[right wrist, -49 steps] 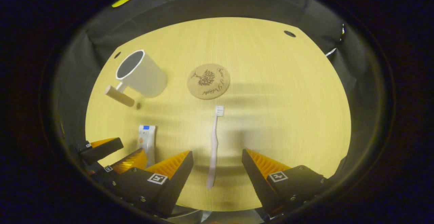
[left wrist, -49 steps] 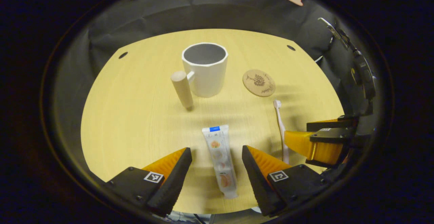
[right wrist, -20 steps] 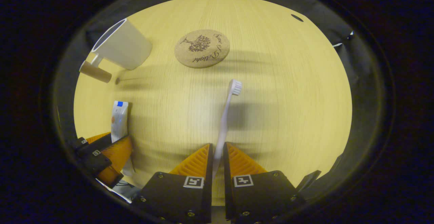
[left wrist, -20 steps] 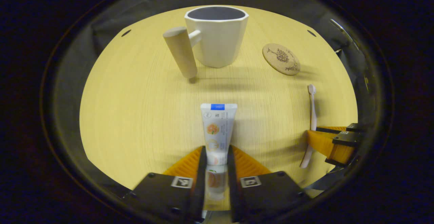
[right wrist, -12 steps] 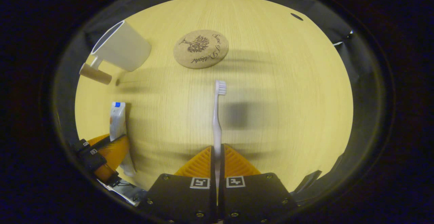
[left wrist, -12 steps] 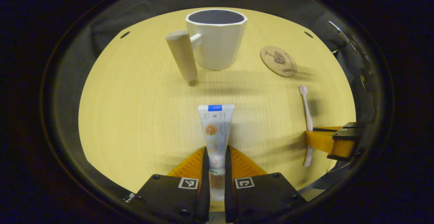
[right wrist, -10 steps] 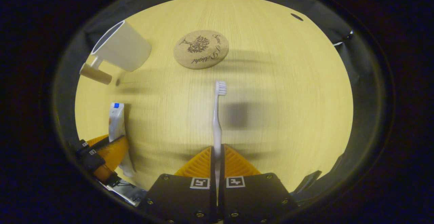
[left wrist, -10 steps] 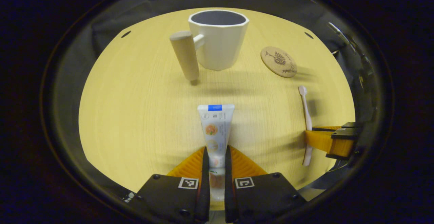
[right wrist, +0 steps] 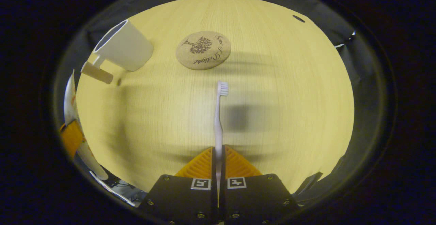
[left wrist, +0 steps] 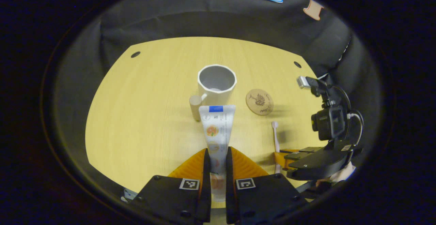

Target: Put the toothbrush and toothpaste on the desktop into the cup, then pick up the cup and place it on the coaster on the desktop.

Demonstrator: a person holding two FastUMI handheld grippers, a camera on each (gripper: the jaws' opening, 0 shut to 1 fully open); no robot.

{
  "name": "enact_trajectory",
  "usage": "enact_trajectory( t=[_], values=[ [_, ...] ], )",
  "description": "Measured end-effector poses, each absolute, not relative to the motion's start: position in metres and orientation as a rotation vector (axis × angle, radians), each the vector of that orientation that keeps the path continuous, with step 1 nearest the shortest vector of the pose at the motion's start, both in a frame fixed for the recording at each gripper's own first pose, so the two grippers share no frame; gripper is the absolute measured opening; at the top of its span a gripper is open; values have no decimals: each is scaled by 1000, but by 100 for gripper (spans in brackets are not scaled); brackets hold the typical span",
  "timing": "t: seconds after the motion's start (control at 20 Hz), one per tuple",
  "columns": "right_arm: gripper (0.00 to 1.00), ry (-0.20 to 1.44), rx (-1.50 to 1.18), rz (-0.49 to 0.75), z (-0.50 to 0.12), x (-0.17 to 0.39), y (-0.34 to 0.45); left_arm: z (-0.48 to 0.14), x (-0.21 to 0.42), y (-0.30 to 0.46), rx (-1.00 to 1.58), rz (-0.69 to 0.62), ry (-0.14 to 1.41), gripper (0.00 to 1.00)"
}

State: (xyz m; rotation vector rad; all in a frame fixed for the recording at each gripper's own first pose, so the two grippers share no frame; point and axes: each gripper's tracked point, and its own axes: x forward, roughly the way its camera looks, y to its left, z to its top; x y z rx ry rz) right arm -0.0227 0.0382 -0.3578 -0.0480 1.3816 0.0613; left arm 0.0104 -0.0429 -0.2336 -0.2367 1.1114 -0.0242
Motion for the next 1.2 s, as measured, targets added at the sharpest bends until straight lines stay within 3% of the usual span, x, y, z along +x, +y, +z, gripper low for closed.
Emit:
enact_trajectory(
  t=[0.45, 0.7, 1.2],
  values=[
    [4, 1366, -37, 59, -358, -22, 38, -178, 118, -18, -196, -53, 936, 24],
    [4, 1344, -54, 67, -358, -23, 38, -188, 178, -21, -149, -93, 872, 24],
    [4, 1308, -74, 109, -358, -24, 38, -210, 237, -38, -144, -176, 718, 24]
  ],
)
